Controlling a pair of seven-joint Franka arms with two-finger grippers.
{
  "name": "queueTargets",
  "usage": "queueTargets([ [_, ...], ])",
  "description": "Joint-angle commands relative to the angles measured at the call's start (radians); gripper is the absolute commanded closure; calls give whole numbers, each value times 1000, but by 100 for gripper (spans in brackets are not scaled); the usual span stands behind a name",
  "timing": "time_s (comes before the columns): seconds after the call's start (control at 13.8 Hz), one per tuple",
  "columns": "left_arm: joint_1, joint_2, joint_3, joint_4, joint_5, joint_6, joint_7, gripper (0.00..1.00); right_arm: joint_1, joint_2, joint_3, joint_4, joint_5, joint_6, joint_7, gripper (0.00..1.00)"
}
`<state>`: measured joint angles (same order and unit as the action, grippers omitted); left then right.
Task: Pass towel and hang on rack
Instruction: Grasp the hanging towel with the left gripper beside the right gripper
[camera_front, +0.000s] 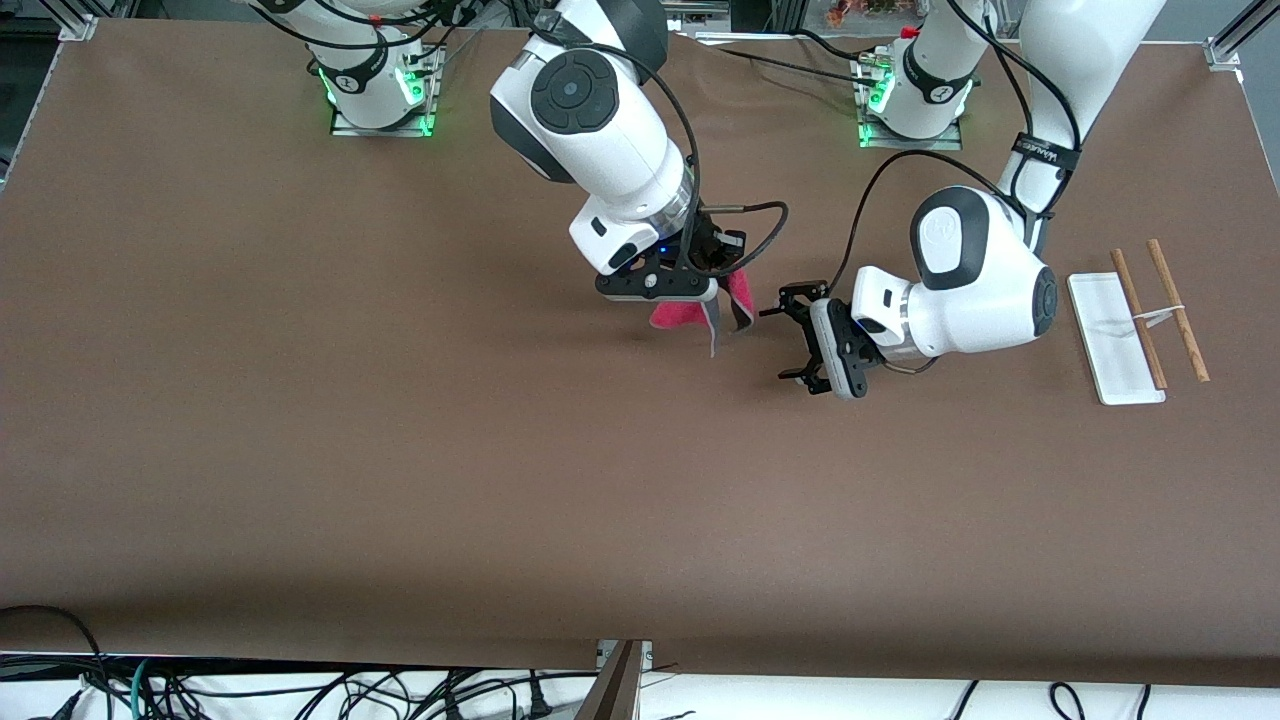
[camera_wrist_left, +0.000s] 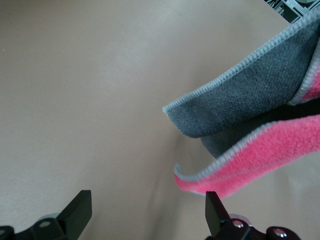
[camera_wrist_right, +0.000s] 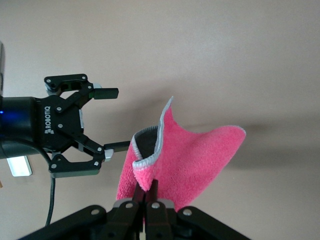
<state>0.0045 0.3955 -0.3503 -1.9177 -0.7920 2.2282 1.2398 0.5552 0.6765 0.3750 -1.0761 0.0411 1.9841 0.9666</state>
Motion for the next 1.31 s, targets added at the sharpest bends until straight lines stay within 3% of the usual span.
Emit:
queueTargets([
  [0.0, -26, -10, -1, -17, -19, 13, 30, 0, 5, 6, 4, 8, 8, 7, -14, 100],
  [0.58, -31, -95, -10, -121, -9, 1, 188, 0, 3, 6, 2, 7, 8, 7, -26, 100],
  [1.23, -31, -106, -49, -118, -9, 2, 290, 0, 3, 11, 2, 7, 6, 7, -26, 100],
])
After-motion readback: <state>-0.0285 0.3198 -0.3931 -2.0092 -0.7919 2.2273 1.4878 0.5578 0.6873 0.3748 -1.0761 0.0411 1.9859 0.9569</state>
